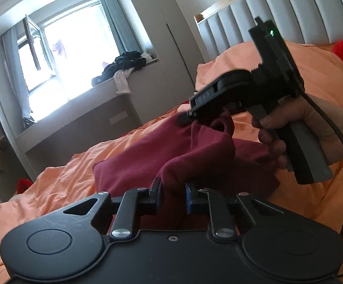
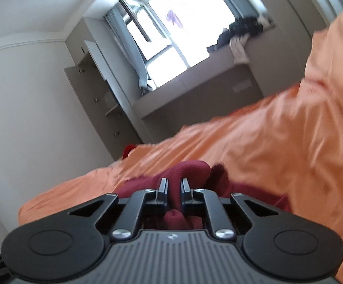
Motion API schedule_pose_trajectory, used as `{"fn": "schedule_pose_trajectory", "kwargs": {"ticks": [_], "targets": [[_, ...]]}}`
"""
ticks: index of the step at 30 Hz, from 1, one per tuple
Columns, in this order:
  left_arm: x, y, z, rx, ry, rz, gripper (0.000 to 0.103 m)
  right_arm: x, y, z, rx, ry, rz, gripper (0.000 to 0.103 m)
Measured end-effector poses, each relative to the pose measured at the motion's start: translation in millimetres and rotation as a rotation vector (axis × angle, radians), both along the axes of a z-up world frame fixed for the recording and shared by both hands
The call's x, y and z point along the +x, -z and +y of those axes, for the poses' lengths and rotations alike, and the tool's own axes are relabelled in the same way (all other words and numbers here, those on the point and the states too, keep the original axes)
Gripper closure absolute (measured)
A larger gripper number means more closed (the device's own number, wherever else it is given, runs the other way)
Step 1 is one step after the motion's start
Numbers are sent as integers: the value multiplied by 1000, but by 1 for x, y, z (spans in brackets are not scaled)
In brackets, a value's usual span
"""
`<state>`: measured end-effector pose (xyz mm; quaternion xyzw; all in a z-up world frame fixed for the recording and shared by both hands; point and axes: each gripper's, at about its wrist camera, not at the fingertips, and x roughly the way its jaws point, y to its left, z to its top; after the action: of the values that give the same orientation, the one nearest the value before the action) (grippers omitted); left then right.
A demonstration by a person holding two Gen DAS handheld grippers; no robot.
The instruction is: Fold small clothes
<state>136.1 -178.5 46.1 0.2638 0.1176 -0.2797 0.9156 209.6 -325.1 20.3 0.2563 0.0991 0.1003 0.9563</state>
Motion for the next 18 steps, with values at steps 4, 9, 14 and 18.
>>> {"fn": "schedule_pose_trajectory", "kwargs": {"ticks": [4, 9, 14, 18], "targets": [[-2, 3, -11, -2, 33, 10, 84, -13, -7, -12, -23, 39, -20, 93], [-6, 11, -20, 14, 58, 21, 84, -22, -6, -26, -36, 103, 29, 99], [-6, 18, -24, 15, 66, 40, 84, -28, 1, -39, -15, 128, 75, 101], [-9, 20, -27, 26, 66, 37, 84, -22, 14, -42, 26, 79, 141, 87]]}}
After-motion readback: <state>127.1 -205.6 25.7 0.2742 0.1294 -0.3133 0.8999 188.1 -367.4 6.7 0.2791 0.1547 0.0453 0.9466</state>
